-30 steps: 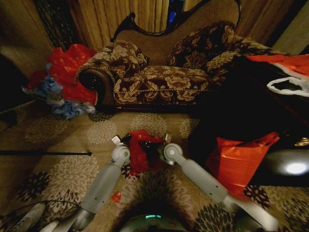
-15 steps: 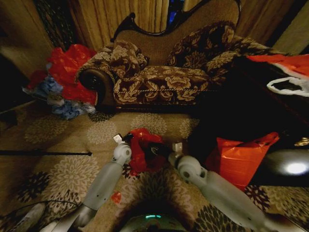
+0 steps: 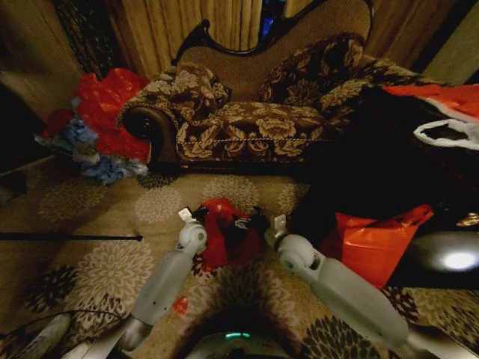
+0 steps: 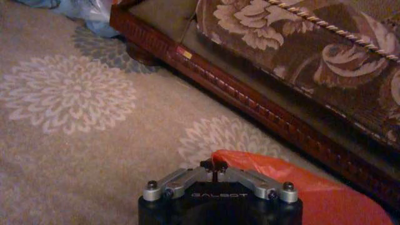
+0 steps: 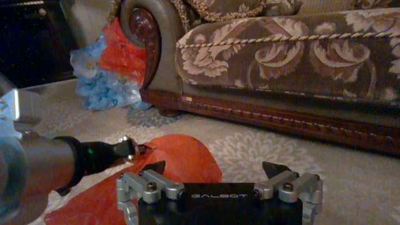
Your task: Place a garbage bag over the trash bin.
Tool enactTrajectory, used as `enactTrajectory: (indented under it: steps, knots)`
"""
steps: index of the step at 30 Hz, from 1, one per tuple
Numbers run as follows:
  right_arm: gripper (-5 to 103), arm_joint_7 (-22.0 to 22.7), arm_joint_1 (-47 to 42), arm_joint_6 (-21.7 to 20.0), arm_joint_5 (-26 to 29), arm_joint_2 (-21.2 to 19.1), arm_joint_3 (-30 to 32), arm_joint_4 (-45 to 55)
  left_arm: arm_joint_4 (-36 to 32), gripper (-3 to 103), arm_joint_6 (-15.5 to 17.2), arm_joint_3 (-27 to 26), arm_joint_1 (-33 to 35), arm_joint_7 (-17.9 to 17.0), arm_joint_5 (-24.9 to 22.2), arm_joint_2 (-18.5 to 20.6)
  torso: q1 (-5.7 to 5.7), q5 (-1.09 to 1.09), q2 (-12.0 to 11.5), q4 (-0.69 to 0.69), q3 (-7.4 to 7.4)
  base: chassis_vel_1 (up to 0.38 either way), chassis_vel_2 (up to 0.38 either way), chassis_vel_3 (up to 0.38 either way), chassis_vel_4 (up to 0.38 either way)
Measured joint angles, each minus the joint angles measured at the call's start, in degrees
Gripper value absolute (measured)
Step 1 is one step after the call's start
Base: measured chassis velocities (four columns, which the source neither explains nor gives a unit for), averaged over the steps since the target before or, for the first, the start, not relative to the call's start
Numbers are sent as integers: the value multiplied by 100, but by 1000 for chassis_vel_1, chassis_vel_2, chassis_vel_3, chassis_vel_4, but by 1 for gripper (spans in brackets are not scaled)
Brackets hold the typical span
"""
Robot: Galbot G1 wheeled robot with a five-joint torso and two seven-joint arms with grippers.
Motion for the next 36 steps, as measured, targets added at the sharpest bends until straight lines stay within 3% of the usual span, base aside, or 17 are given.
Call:
enactTrajectory:
  steps: [4,8,14,17,23,26,31,33,35,36]
  knots:
    - [100,-187,-62,-138,311,-184,-47,79,-21,0,2,-10,12,-13,6,-12,0,-1,0,-2,0,0,0,0,0]
    - [100,-31,-158,-224,655,-164,-187,126,-22,0,2,-17,45,-20,45,-48,0,-1,0,-2,0,0,0,0,0]
    - [100,-370,-63,-140,-163,60,-329,-468,-66,0,2,-7,80,-29,58,-57,0,0,0,-1,0,0,0,0,0]
    - [100,-501,84,50,-851,241,-470,-1011,-114,0,3,-6,99,-37,59,-46,0,0,0,0,0,0,0,0,0]
    - [102,-388,193,226,-1245,465,-608,-1446,-163,0,4,-16,132,-48,59,-45,0,0,0,0,0,0,0,0,0]
    - [90,-479,225,213,-1271,556,-661,-1568,-194,0,4,-30,160,-51,60,-33,0,-1,0,-1,0,0,0,0,0]
    - [74,-281,276,307,-1166,665,-613,-1677,-238,0,4,-50,186,-51,60,-9,0,0,0,0,0,0,0,0,0]
    - [63,-235,353,322,-1070,671,-595,-1709,-279,0,50,-69,225,-41,60,4,0,-1,0,-1,0,0,0,0,0]
    - [63,-229,379,331,-1052,675,-594,-1735,-311,0,90,-80,248,-42,58,10,0,-1,0,-1,0,0,0,0,0]
    - [58,-216,406,354,-1038,694,-589,-1779,-357,-3,130,-86,283,-42,55,26,0,-1,0,-2,0,0,0,0,0]
